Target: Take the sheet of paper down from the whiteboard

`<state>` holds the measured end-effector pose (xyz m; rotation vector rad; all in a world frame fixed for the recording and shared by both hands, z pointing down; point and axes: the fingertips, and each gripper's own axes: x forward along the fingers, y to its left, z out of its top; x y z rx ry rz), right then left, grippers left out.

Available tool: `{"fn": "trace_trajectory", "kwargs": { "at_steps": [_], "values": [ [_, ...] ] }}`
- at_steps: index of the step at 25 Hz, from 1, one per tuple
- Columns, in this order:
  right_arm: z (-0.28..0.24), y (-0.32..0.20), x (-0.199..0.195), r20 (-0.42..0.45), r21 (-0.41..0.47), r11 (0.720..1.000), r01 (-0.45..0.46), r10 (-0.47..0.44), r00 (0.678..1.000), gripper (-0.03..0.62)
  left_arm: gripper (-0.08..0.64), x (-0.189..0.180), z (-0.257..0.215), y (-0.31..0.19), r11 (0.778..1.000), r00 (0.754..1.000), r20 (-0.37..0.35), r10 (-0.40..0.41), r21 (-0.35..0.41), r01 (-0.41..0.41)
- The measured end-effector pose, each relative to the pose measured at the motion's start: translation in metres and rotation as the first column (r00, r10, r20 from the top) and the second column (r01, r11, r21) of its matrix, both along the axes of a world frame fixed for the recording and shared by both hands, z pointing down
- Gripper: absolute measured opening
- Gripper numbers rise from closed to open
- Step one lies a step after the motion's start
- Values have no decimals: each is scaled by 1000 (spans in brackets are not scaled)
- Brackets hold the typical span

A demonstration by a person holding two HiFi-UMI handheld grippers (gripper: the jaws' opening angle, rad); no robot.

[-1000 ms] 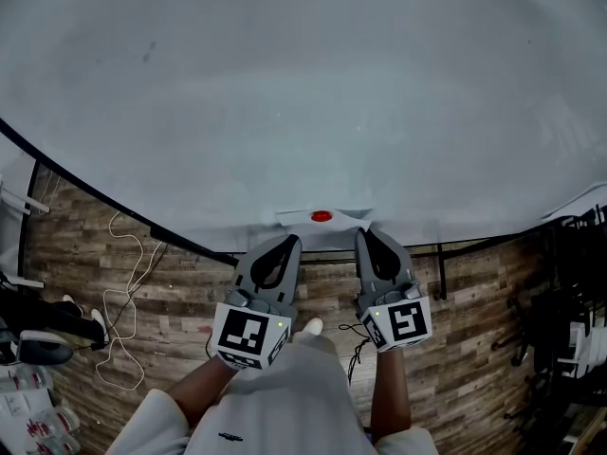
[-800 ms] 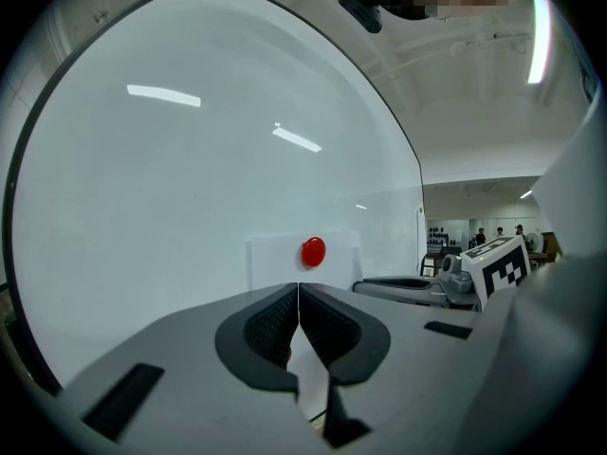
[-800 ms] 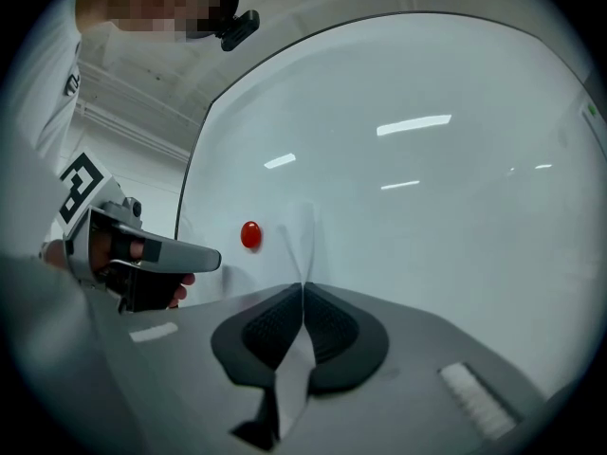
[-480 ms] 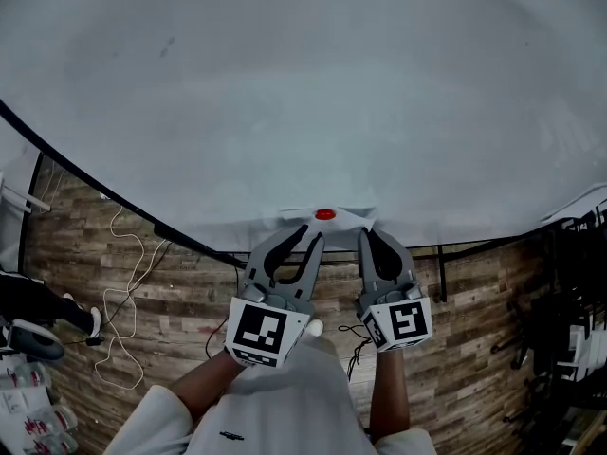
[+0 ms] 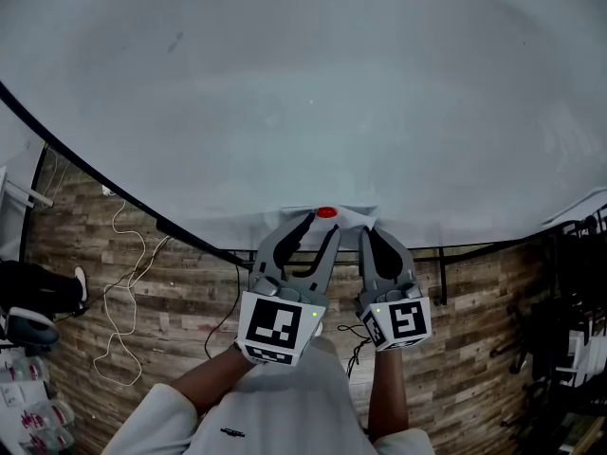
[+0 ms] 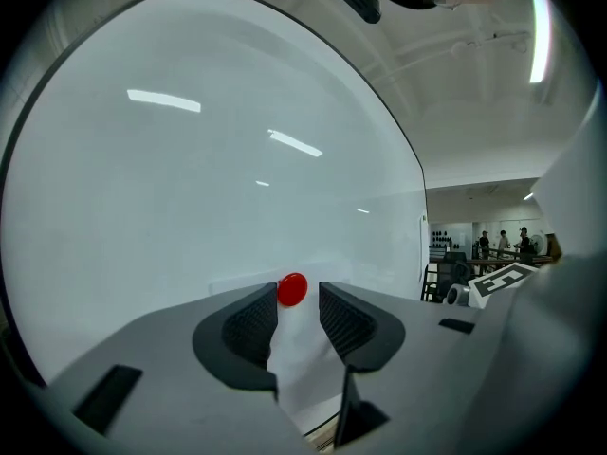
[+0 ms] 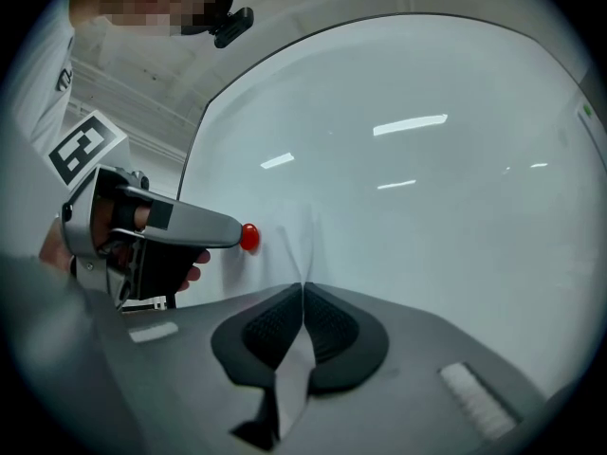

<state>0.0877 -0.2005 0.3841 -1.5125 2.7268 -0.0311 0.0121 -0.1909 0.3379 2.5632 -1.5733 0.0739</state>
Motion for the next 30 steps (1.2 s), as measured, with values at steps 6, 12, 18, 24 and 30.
{"fn": "trace_trajectory", "kwargs": {
  "at_steps": [6,12,18,24,30],
  "values": [
    [-1,-1,-1,14,-1,1000,11,-11,1000,14,146,1,-2,-3,997,997,-15,-74,9,74],
    [-2,-1,0,29,-5,999,32,-32,999,14,146,3,-1,-10,986,986,-10,-164,16,164],
    [-2,-2,1,42,-6,999,53,-53,998,15,135,2,-1,-13,957,957,-6,-289,42,289],
    [-2,1,-1,53,-10,998,69,-68,996,15,126,-1,-1,-14,931,933,3,-361,66,360],
    [-4,6,1,53,-10,997,77,-76,996,15,126,1,-3,-14,919,922,-25,-387,65,388]
  ]
}}
